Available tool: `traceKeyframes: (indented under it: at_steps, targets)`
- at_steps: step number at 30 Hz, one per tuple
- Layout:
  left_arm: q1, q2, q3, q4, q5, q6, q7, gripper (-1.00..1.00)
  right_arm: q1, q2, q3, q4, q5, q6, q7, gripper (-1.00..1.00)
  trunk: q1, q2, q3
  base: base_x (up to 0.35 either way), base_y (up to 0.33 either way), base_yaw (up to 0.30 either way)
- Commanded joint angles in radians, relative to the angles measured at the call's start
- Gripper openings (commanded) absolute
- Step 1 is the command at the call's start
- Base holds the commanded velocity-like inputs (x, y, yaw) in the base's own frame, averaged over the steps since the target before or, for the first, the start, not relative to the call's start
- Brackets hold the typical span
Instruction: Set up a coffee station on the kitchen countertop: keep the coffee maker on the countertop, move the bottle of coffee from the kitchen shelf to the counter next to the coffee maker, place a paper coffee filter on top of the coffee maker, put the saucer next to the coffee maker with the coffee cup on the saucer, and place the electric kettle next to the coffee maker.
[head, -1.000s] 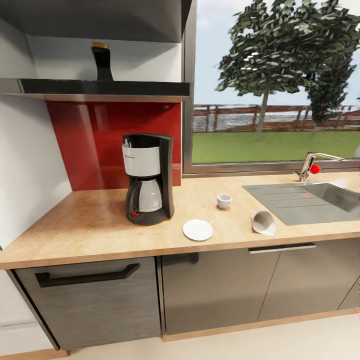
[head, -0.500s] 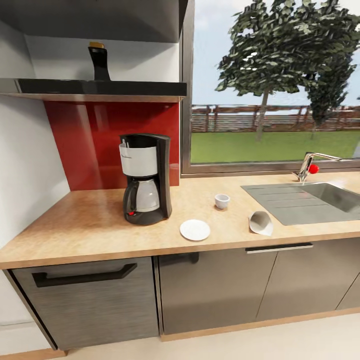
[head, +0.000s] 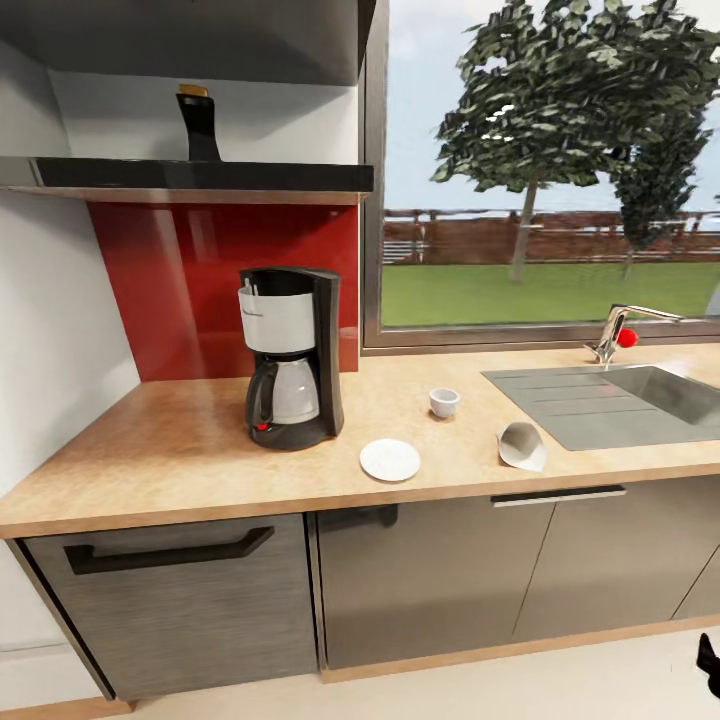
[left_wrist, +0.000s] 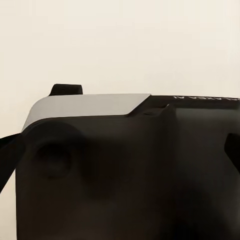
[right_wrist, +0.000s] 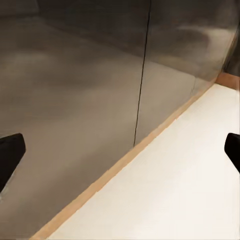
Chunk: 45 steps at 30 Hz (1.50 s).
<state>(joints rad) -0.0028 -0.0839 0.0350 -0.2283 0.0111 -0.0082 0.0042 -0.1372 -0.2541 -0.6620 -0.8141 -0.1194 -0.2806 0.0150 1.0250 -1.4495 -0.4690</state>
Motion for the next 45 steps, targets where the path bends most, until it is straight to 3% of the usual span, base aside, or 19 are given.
traceKeyframes:
  at_steps: [1,4,7,8,9,13,14,15,16,17,19,25,29,45]
  targets:
    - [0.0,0.0,0.003,0.0,0.001,-0.001,0.0,1.0,0.0,0.0,-0.013,-0.031,-0.01,-0.002,0.002,1.0,0.0,-0.001,-0.001,0.0,0.0,0.0]
    - [0.0,-0.001,0.003,0.0,0.001,-0.001,0.0,1.0,0.0,0.0,-0.051,-0.166,-0.009,0.041,0.002,1.0,0.0,-0.001,-0.001,0.0,0.0,0.0]
    - [0.0,-0.002,0.002,0.0,0.001,-0.001,0.0,1.0,-0.006,-0.001,-0.06,-0.247,-0.009,0.115,0.003,1.0,0.0,-0.001,-0.001,0.0,0.0,0.0]
    - [0.0,-0.002,0.001,0.0,0.001,-0.001,0.0,1.0,-0.013,0.002,-0.023,-0.316,-0.011,0.169,0.005,1.0,0.0,-0.001,-0.001,0.0,0.0,0.0]
    - [0.0,-0.003,0.0,0.0,0.001,-0.001,0.0,1.0,-0.02,0.004,0.043,-0.393,-0.014,0.221,0.006,1.0,0.0,-0.001,-0.001,0.0,0.0,0.0]
    - [0.0,-0.003,-0.001,0.0,0.001,-0.001,-0.001,1.0,-0.045,0.02,0.184,-0.504,-0.018,0.291,0.005,1.0,0.0,-0.001,-0.001,0.0,0.0,0.0]
    - [0.0,-0.003,0.0,0.0,0.001,-0.001,-0.001,1.0,-0.068,0.073,0.278,-0.527,-0.017,0.303,0.003,1.0,0.0,-0.001,-0.001,0.0,0.0,0.0]
    - [0.0,-0.002,0.0,0.0,0.001,-0.001,-0.001,1.0,-0.073,0.096,0.339,-0.533,-0.015,0.305,0.002,1.0,0.0,-0.001,-0.001,0.0,0.0,0.0]
    - [0.0,-0.002,0.001,0.0,0.001,-0.001,-0.001,1.0,-0.078,0.116,0.424,-0.537,-0.012,0.305,0.0,1.0,0.0,-0.001,-0.001,0.0,0.0,0.0]
    - [0.0,-0.002,0.001,0.0,0.001,-0.001,-0.001,1.0,-0.081,0.127,0.478,-0.539,-0.011,0.306,0.0,1.0,0.0,-0.001,-0.001,0.0,0.0,0.0]
    - [0.0,-0.001,0.002,0.0,0.001,-0.001,0.0,1.0,-0.082,0.132,0.504,-0.541,-0.011,0.306,0.001,1.0,0.0,-0.001,-0.001,0.0,0.0,0.0]
    - [0.0,-0.002,0.002,0.0,0.001,-0.001,0.0,1.0,-0.084,0.137,0.53,-0.544,-0.012,0.307,0.002,1.0,0.0,-0.001,-0.001,0.0,0.0,0.0]
    - [0.0,-0.002,0.002,0.0,0.001,-0.001,-0.001,1.0,-0.089,0.125,0.531,-0.559,-0.011,0.307,-0.002,1.0,0.0,-0.001,-0.001,0.0,0.0,0.0]
    - [0.0,-0.002,0.002,-0.002,0.001,-0.001,0.0,1.0,-0.099,0.124,0.532,-0.564,-0.011,0.307,-0.001,1.0,0.0,-0.001,-0.001,0.071,-0.071,0.0]
